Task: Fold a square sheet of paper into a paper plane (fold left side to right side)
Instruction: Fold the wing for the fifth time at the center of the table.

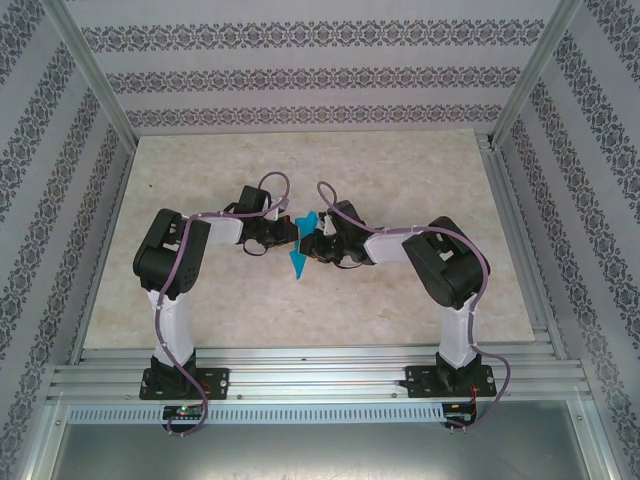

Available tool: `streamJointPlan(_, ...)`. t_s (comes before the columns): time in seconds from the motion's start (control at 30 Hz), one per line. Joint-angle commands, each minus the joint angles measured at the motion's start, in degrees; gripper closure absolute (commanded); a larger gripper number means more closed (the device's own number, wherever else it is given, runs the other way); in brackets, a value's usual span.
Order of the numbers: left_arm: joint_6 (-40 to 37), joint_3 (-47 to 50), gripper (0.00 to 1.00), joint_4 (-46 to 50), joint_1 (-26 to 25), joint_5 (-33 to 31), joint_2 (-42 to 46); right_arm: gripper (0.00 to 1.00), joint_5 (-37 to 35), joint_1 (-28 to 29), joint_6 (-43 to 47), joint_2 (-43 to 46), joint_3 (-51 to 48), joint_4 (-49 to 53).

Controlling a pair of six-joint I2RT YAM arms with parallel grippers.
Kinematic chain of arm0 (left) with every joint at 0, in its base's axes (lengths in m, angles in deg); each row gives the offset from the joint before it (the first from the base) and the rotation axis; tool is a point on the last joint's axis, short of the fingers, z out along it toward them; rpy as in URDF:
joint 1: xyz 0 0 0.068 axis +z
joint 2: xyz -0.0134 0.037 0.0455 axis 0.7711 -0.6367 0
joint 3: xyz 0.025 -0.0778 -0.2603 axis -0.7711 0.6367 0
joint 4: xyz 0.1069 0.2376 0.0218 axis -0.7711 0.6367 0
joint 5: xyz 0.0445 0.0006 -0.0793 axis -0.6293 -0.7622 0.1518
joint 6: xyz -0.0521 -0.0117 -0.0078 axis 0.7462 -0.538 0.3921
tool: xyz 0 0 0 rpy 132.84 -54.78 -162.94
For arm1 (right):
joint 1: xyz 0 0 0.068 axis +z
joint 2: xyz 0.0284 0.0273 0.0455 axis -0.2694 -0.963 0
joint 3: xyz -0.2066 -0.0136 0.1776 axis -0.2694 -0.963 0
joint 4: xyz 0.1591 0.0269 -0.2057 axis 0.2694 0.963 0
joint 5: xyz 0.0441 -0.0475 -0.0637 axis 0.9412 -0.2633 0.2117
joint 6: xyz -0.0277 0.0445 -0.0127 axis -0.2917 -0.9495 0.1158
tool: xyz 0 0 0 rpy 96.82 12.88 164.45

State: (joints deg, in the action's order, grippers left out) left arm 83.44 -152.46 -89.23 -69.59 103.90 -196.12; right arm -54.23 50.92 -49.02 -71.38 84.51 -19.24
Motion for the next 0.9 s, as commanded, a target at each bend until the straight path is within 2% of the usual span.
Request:
streamJointPlan(0.0, -0.86, 0.5, 0.93, -2.12, 0.15, 1.26, -0.49, 0.78, -0.23, 0.76, 0.11, -1.12, 1.13, -0.41)
streamJointPlan(0.1, -0.77, 0.4, 0.86, -1.58, 0.09, 1.72, 1.48, 0.78, -0.14, 0.75, 0.15, -1.12, 1.2, -0.33)
streamJointPlan(0.27, -2.38, -1.11, 0.63, 2.72, 0.45, 0.48, 5.82, 0.78, -0.14, 0.79, 0.24, -0.94, 1.23, -0.24)
streamJointPlan(0.4, -3.17, 0.18, 0.53, 5.48, 1.65, -2.49, 10.5, 0.78, -0.19, 0.76, 0.12, -0.85, 1.35, -0.24)
streamJointPlan(0.57, -1.92, 8.02, 0.51, 4.62, 2.49, -4.5, 18.3, 0.78, -0.54, 0.71, 0.11, -0.44, 1.12, -0.1)
streamJointPlan(0.67, 1.18, 15.69, 0.56, 0.44, 2.14, -3.98, 23.01, 0.78, -0.92, 0.65, 0.04, -0.03, 0.77, -0.11)
streamJointPlan(0.87, 4.4, 24.91, 0.59, -5.44, -2.86, -4.69, 29.62, 0.78, -1.2, 0.53, -0.94, 0.2, 0.41, -0.33)
